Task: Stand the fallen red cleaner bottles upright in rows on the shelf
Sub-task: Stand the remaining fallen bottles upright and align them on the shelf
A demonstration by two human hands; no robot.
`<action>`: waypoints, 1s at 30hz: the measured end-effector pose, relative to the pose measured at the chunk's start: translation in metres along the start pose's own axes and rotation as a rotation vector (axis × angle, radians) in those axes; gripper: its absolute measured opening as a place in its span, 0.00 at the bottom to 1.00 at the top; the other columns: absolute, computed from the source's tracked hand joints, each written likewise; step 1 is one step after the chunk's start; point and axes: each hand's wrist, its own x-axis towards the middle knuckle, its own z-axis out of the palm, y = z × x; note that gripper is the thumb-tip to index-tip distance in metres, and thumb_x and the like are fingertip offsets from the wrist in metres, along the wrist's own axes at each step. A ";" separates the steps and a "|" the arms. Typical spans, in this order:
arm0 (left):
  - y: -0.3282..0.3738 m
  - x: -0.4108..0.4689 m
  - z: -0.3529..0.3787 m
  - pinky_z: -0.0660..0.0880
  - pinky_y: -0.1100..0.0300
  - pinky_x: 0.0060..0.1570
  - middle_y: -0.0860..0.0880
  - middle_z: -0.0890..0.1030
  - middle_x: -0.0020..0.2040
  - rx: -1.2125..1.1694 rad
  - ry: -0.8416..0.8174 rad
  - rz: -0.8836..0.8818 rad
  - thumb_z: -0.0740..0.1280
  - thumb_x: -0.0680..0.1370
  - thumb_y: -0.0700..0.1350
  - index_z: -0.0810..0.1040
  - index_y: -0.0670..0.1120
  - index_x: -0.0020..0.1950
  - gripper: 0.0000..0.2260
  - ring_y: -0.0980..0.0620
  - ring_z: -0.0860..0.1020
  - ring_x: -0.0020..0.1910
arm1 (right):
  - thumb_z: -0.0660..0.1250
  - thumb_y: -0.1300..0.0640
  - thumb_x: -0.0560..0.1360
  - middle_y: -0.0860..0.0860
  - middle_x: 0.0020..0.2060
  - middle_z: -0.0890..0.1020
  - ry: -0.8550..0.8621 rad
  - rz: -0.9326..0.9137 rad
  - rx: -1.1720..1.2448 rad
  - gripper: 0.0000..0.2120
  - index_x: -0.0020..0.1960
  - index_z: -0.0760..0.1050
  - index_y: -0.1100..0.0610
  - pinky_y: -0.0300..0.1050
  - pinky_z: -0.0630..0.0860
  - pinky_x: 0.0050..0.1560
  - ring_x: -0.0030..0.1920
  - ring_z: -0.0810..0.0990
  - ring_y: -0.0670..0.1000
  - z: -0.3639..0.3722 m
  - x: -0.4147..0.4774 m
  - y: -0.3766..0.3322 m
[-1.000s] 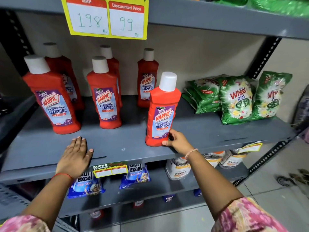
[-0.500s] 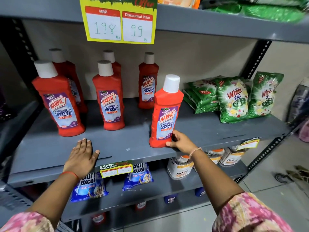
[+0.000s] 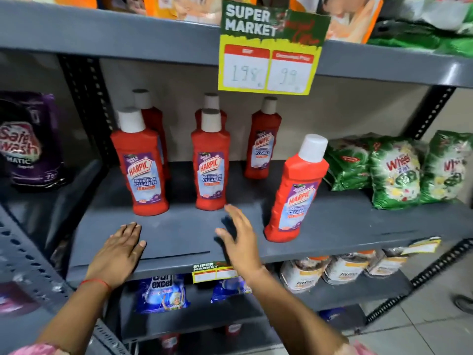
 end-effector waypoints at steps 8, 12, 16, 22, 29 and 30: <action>-0.004 0.002 0.003 0.48 0.56 0.76 0.50 0.55 0.77 -0.016 0.065 0.002 0.52 0.79 0.50 0.54 0.48 0.73 0.23 0.53 0.50 0.76 | 0.69 0.75 0.64 0.61 0.61 0.75 -0.139 0.403 0.405 0.29 0.62 0.67 0.64 0.42 0.77 0.50 0.58 0.74 0.56 0.018 0.108 0.027; -0.004 0.000 0.005 0.49 0.55 0.76 0.50 0.56 0.76 -0.006 0.078 0.010 0.52 0.79 0.50 0.54 0.47 0.73 0.23 0.52 0.51 0.76 | 0.68 0.73 0.65 0.63 0.60 0.76 -0.130 0.415 0.323 0.24 0.60 0.70 0.65 0.48 0.72 0.59 0.53 0.74 0.52 0.020 0.106 0.031; -0.003 0.001 0.005 0.48 0.53 0.76 0.49 0.56 0.76 0.010 0.071 0.015 0.51 0.79 0.50 0.54 0.46 0.73 0.23 0.51 0.50 0.76 | 0.66 0.76 0.66 0.60 0.57 0.77 -0.177 0.394 0.335 0.22 0.59 0.70 0.68 0.34 0.77 0.47 0.53 0.74 0.52 0.012 0.080 0.030; -0.006 0.001 0.006 0.47 0.52 0.77 0.48 0.54 0.77 0.019 0.034 0.014 0.50 0.79 0.50 0.52 0.46 0.73 0.23 0.49 0.49 0.77 | 0.64 0.78 0.67 0.54 0.56 0.74 -0.236 0.354 0.353 0.24 0.62 0.68 0.67 0.30 0.75 0.48 0.55 0.73 0.51 -0.002 0.038 0.029; -0.004 0.000 0.004 0.47 0.51 0.76 0.46 0.52 0.77 0.049 0.003 0.009 0.49 0.80 0.50 0.51 0.45 0.74 0.24 0.48 0.49 0.77 | 0.66 0.75 0.68 0.58 0.60 0.75 -0.268 0.370 0.261 0.25 0.63 0.66 0.66 0.36 0.74 0.55 0.57 0.73 0.51 -0.013 0.022 0.020; -0.003 0.000 0.004 0.47 0.51 0.76 0.46 0.52 0.77 0.049 -0.002 0.009 0.49 0.80 0.50 0.51 0.45 0.74 0.24 0.48 0.48 0.77 | 0.66 0.74 0.67 0.59 0.61 0.75 -0.268 0.377 0.260 0.25 0.63 0.66 0.66 0.40 0.73 0.57 0.57 0.73 0.52 -0.014 0.022 0.018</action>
